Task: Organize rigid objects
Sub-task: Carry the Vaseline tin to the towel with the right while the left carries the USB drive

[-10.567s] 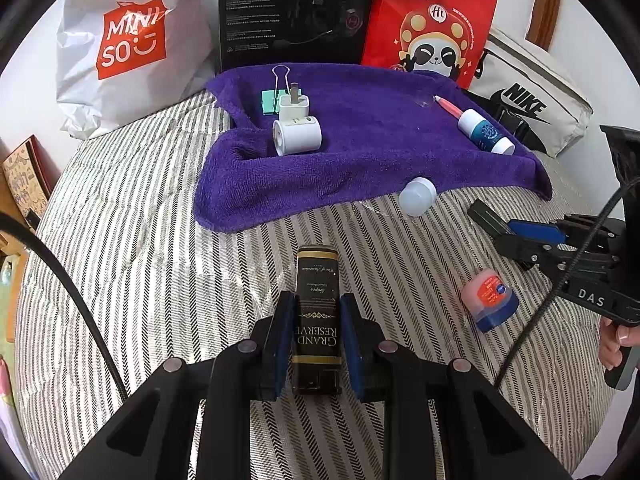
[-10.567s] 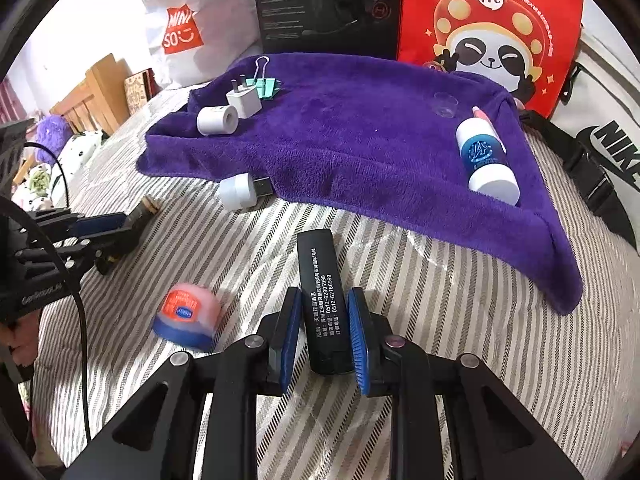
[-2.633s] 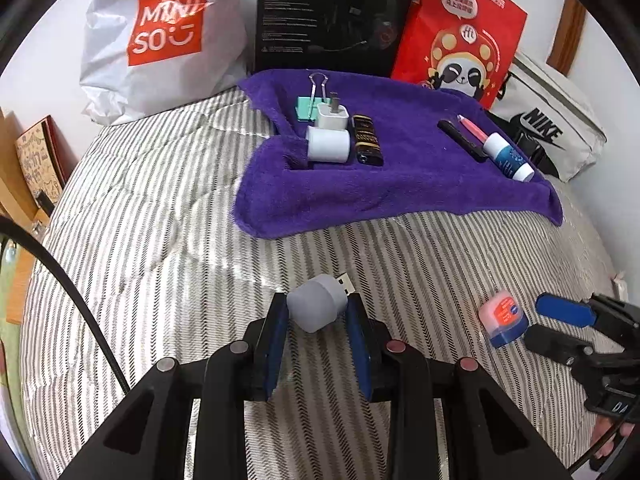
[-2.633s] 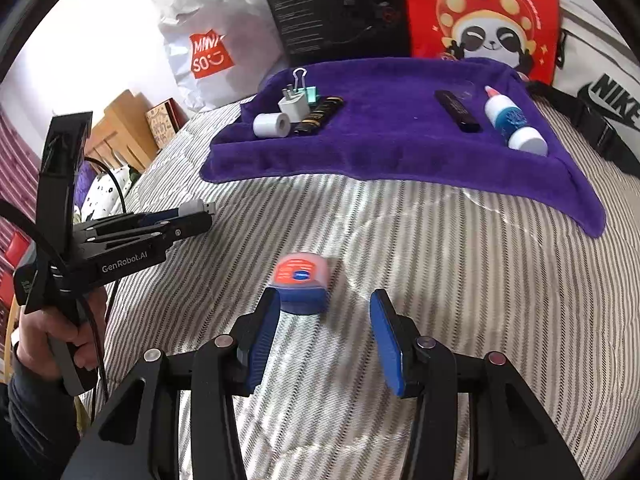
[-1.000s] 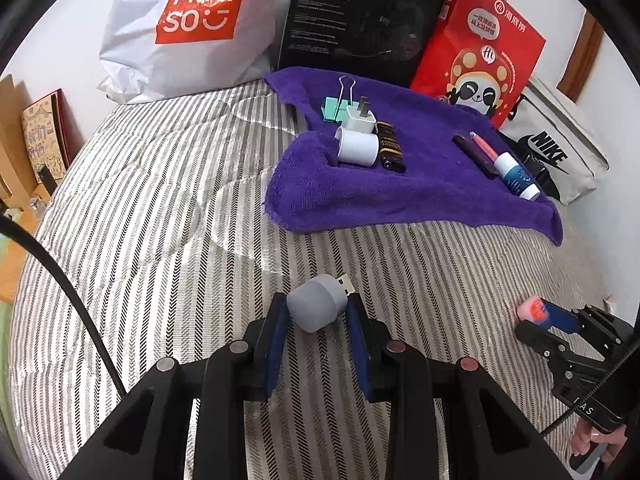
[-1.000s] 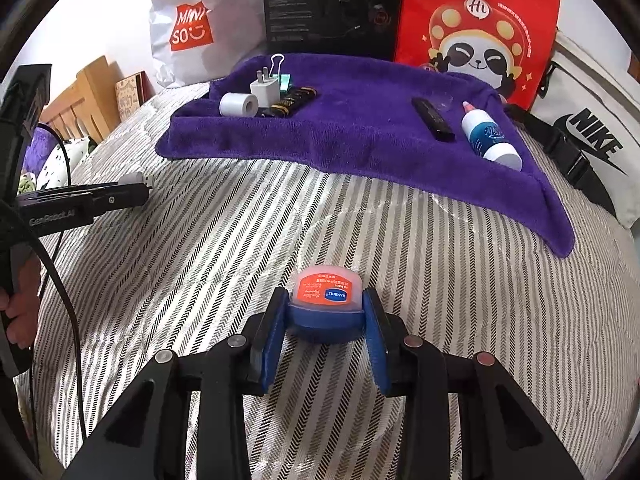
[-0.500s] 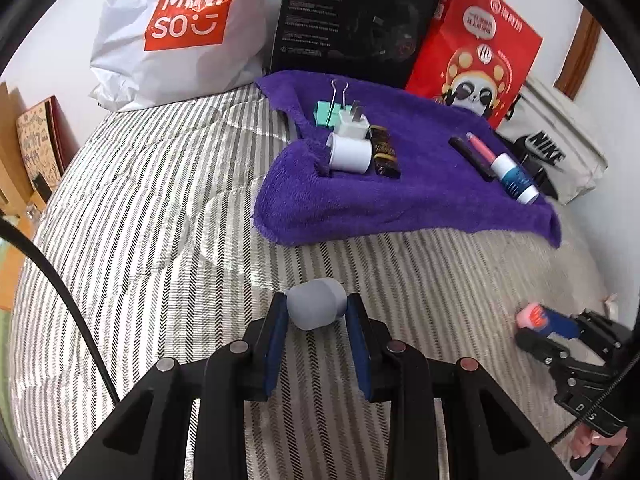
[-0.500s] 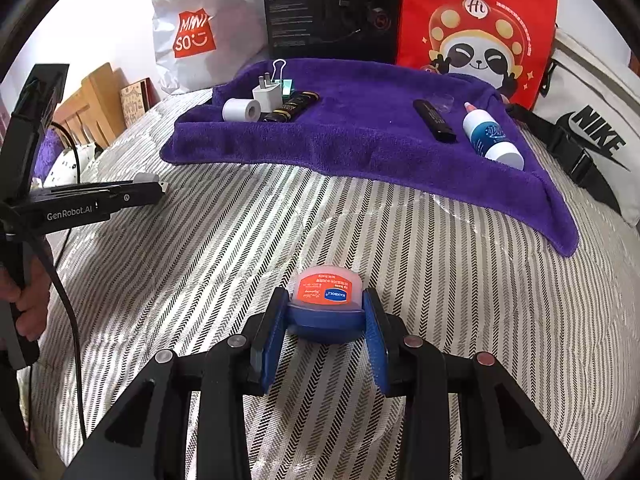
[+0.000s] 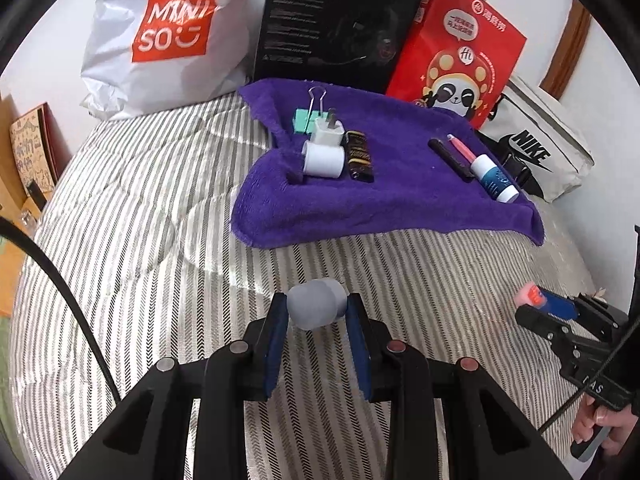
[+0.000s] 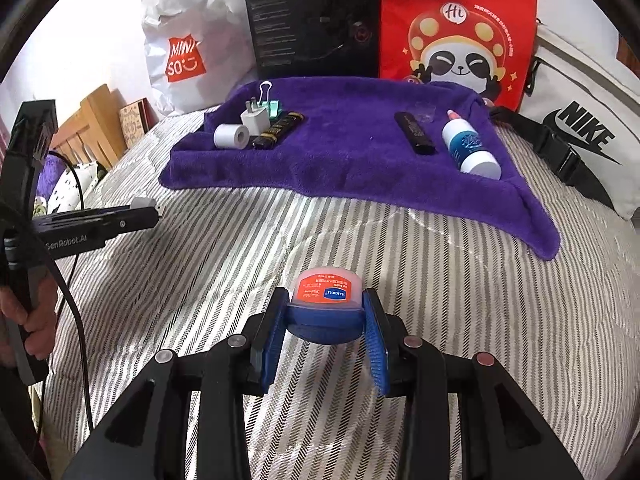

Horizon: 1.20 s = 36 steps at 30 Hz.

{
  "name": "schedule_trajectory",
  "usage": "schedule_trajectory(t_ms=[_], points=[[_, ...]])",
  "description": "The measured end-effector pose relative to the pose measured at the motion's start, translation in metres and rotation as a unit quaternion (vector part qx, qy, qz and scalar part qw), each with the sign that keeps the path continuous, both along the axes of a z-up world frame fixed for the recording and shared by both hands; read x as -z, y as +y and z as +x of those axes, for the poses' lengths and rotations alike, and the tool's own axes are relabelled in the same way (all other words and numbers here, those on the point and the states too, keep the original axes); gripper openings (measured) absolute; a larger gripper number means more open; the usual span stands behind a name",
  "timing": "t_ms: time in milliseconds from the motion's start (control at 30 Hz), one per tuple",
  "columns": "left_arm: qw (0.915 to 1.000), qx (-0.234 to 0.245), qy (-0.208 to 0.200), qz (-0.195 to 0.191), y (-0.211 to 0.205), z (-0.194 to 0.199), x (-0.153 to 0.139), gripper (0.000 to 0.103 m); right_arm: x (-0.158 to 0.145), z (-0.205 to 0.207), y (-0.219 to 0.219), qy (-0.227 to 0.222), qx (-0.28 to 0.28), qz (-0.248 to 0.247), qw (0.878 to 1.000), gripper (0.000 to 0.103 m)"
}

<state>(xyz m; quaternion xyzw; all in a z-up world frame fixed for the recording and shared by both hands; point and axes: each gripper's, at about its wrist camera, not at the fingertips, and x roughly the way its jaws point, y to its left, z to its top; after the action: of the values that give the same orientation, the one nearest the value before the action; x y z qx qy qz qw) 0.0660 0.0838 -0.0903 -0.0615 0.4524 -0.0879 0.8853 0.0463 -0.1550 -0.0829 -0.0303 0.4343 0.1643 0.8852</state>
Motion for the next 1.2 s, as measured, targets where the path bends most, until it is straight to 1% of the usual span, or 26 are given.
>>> schedule_trajectory(t_ms=[67, 200, 300, 433, 533, 767, 1000, 1200], points=[[1.0, 0.002, -0.002, -0.003, -0.001, 0.0, -0.005, 0.028, -0.004, 0.001, -0.002, -0.005, 0.001, 0.001, 1.0, 0.037], [0.9999, 0.007, -0.011, 0.002, -0.006, -0.001, -0.015, 0.028, -0.011, 0.004, -0.005, -0.012, 0.003, 0.004, 1.0, 0.037], [0.9998, 0.01, -0.012, 0.01, -0.01, 0.0, -0.019, 0.028, -0.014, 0.007, -0.006, -0.016, 0.003, 0.003, 1.0, 0.037], [0.9998, 0.011, -0.013, 0.005, -0.013, 0.003, -0.021, 0.028, -0.015, 0.009, -0.007, -0.016, 0.003, 0.0, 1.0, 0.037], [0.9997, 0.014, -0.015, 0.01, -0.017, 0.006, -0.023, 0.028, -0.016, 0.011, -0.008, -0.017, 0.004, 0.0, 1.0, 0.037], [0.9995, 0.013, -0.026, -0.009, -0.015, 0.013, -0.033, 0.028, -0.02, 0.02, -0.009, -0.016, 0.005, 0.003, 1.0, 0.037], [0.999, 0.022, -0.038, 0.003, -0.017, 0.023, -0.041, 0.028, -0.029, 0.031, -0.008, -0.028, 0.006, 0.005, 1.0, 0.037], [0.9987, 0.024, -0.043, 0.008, -0.015, 0.037, -0.047, 0.028, -0.035, 0.051, -0.009, -0.039, 0.008, 0.01, 0.999, 0.037]])
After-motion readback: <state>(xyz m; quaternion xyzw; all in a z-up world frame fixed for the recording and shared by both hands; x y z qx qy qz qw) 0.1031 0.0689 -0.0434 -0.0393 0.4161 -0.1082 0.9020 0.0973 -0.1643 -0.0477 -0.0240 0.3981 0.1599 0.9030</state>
